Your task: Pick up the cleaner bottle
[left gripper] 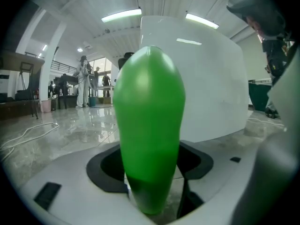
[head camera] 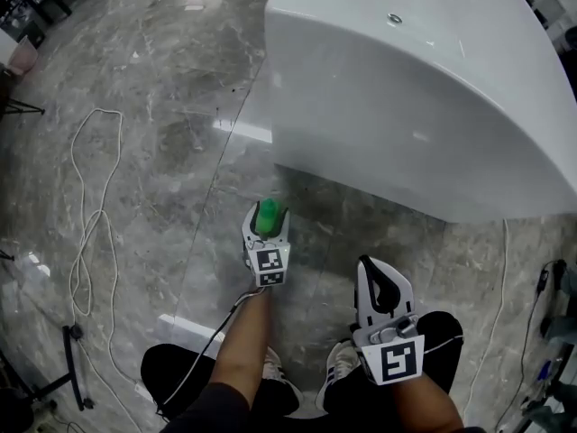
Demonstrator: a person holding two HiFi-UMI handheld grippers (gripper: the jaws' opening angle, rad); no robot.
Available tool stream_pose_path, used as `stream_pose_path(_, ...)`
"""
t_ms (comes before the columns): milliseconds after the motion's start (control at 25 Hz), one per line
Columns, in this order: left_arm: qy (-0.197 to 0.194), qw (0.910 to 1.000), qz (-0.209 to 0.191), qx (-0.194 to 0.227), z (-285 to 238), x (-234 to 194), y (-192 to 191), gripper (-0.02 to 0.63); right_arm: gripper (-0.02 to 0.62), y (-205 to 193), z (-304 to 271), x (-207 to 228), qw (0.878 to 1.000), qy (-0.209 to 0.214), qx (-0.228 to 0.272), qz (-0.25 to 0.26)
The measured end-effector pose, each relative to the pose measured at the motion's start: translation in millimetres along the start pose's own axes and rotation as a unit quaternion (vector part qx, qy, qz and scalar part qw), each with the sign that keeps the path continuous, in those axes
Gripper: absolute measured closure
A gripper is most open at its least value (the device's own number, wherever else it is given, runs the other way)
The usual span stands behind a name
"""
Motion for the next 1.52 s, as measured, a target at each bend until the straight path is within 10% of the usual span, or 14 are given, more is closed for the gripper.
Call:
stream_pose_path(880, 0.011, 0.9999, -0.011, 0.0, -9.7, -6.0, 13.9, 0.425, 0.578, -14.8, 1.2, 4.5, 1.0, -0.002, -0.004, 0.022)
stream_pose_path(1240, 0.028, 0.9985, 0.001, 0.047, 32.1, -23.6, 118.6, 0.424, 0.578, 15.1, 4.2, 25.6, 0.999, -0.049, 0.004, 0.02)
stream_pose_path(1520, 0.024, 0.9973, 0.006, 0.07, 117.0, -26.7, 287.2, 0.425, 0.578, 133.2, 41.4, 49.9, 0.993, -0.116, -0.007, 0.003)
Point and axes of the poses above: the fingertips, and each gripper's own axes: z backward along the fingers, x to its right, y out of its top, the point moved 1 cm from there along z, backward along the fingers, and after that the axes turned 6 degrees about -z, right-handed, at the moved point
